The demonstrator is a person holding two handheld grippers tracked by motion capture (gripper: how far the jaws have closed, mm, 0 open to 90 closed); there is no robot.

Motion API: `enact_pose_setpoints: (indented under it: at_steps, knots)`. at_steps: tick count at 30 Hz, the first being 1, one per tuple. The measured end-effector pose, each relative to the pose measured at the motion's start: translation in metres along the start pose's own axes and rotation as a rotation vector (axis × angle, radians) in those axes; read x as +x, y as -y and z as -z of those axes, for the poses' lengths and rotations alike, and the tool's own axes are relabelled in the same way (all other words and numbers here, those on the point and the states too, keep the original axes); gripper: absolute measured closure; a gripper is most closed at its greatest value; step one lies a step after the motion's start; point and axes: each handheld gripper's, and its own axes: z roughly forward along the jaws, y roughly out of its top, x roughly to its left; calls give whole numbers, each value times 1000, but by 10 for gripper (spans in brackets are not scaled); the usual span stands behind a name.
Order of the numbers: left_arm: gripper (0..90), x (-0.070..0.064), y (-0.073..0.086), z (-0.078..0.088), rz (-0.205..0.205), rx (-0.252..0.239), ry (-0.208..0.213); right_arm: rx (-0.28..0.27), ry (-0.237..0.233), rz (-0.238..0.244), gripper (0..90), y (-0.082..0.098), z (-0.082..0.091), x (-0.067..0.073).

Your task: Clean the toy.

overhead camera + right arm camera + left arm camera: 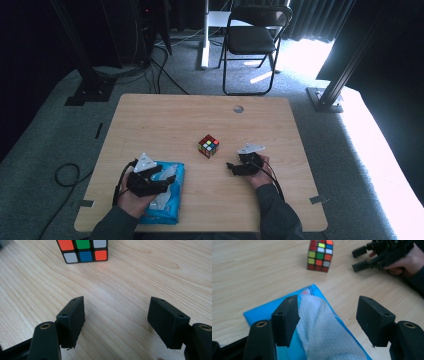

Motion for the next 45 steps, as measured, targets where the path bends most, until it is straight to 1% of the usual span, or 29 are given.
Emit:
enact_pose_setpoints:
  at_steps: [2,4,9,10,14,18,19,21,23,24,26,36,42,45]
  knots:
    - [329,-2,3,-2,-9,8,6,0,0,0,297,0,0,0]
    - [319,-5,5,-3,-15,14,-1,0,-1,-1,297,0,0,0]
    - [320,-6,11,-6,-21,45,-36,-4,-8,-15,298,1,1,-1]
    - [337,-6,12,-6,-22,51,-47,-3,-7,-13,297,1,1,-1]
    - [490,-6,14,-8,-31,72,-89,-3,-6,-13,298,1,1,-1]
    - [638,-4,14,-6,-14,72,-83,-2,-5,-9,298,1,1,-1]
    - [689,-3,14,-6,-13,72,-78,-2,-5,-8,298,1,1,-1]
    - [776,-2,14,-6,-9,75,-81,-2,-4,-6,298,1,1,-1]
    - [840,-1,14,-6,-5,74,-88,-1,-3,-6,298,1,1,0]
    - [854,-1,13,-6,-6,76,-91,-1,-2,-6,298,1,1,0]
    - [868,-2,13,-6,-7,78,-94,-1,-3,-6,298,1,1,-1]
    - [878,-1,9,-5,-15,65,-105,-1,-3,-6,298,1,1,-1]
    - [880,0,7,-7,-18,67,-107,-2,-3,-6,298,1,1,-1]
    - [881,0,3,-8,-27,71,-112,-2,-3,-6,298,1,1,-1]
